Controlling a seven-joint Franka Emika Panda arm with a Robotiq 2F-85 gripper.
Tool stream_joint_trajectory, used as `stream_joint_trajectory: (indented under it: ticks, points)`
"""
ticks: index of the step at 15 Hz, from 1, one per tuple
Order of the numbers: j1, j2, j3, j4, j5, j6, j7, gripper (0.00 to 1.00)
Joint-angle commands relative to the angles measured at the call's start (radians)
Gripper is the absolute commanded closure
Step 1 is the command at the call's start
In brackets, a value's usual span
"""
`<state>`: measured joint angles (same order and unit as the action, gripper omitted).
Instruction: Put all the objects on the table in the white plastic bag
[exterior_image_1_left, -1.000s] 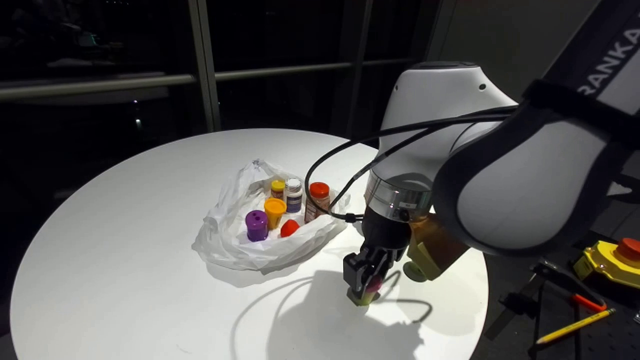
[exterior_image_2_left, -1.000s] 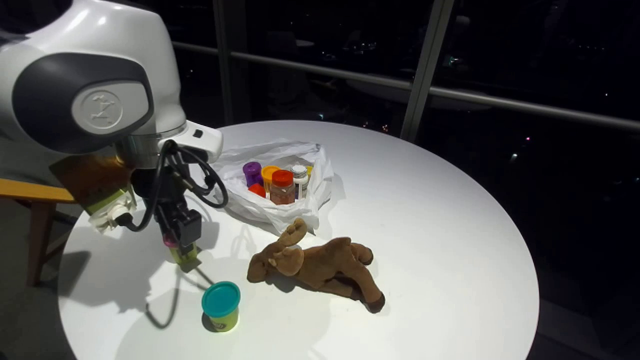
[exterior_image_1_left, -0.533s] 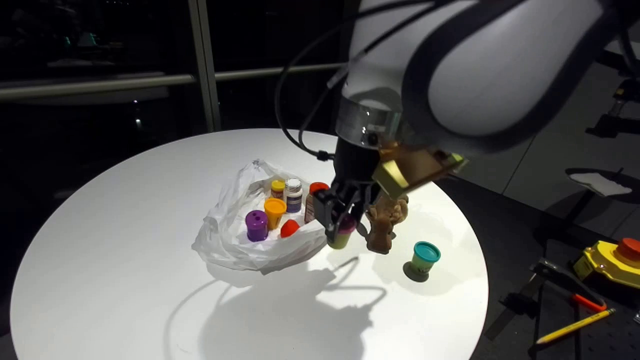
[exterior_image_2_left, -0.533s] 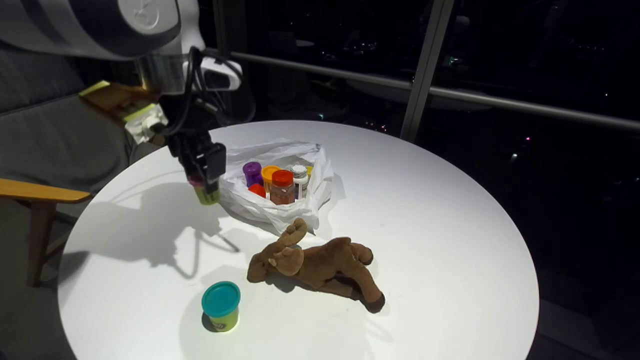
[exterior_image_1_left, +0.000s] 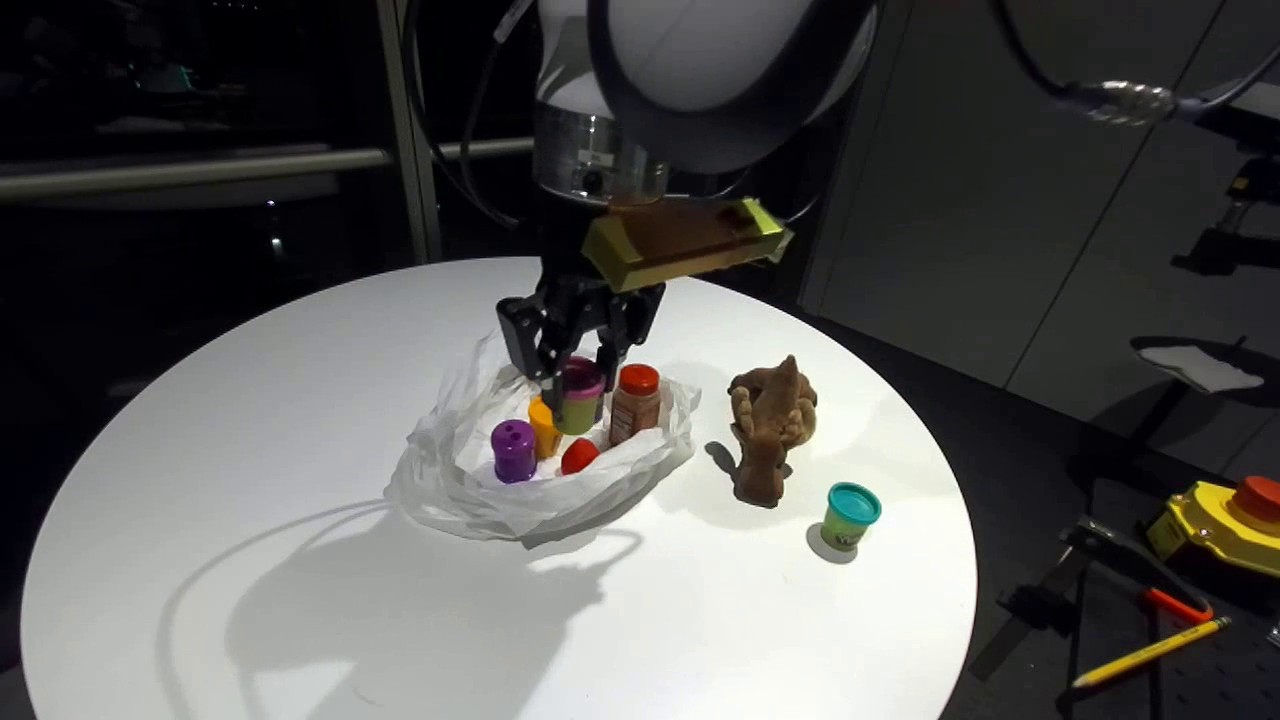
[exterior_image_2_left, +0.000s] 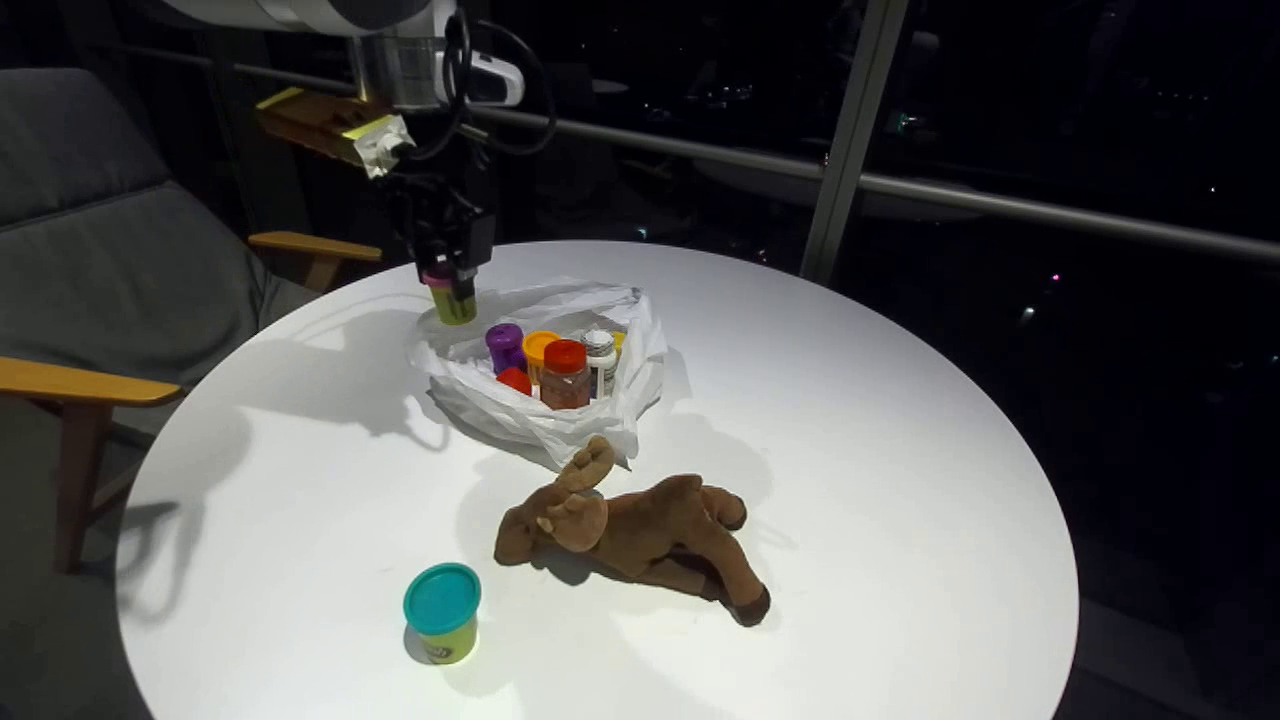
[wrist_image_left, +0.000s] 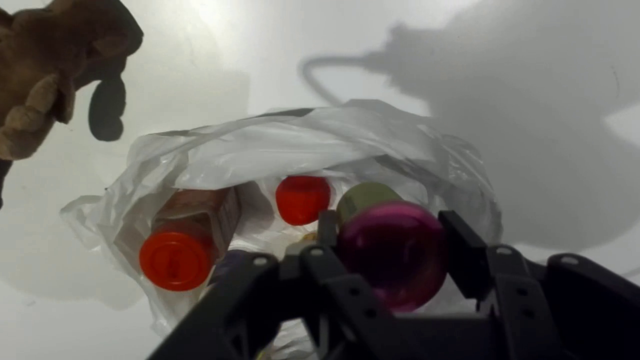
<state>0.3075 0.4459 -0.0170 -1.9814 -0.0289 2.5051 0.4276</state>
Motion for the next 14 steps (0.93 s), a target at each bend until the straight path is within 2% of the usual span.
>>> stream_joint_trajectory:
  ticks: [1, 4, 9, 11, 14]
  points:
    - [-0.012, 0.148, 0.006, 0.164, -0.005, 0.045, 0.023, 0.72]
    - [0.022, 0.233, -0.050, 0.264, -0.047, 0.070, 0.059, 0.72]
    - [0.032, 0.310, -0.128, 0.396, -0.078, 0.066, 0.104, 0.72]
    - [0.018, 0.339, -0.138, 0.442, -0.069, 0.061, 0.100, 0.72]
    - [-0.024, 0.384, -0.112, 0.505, -0.036, 0.047, 0.061, 0.72]
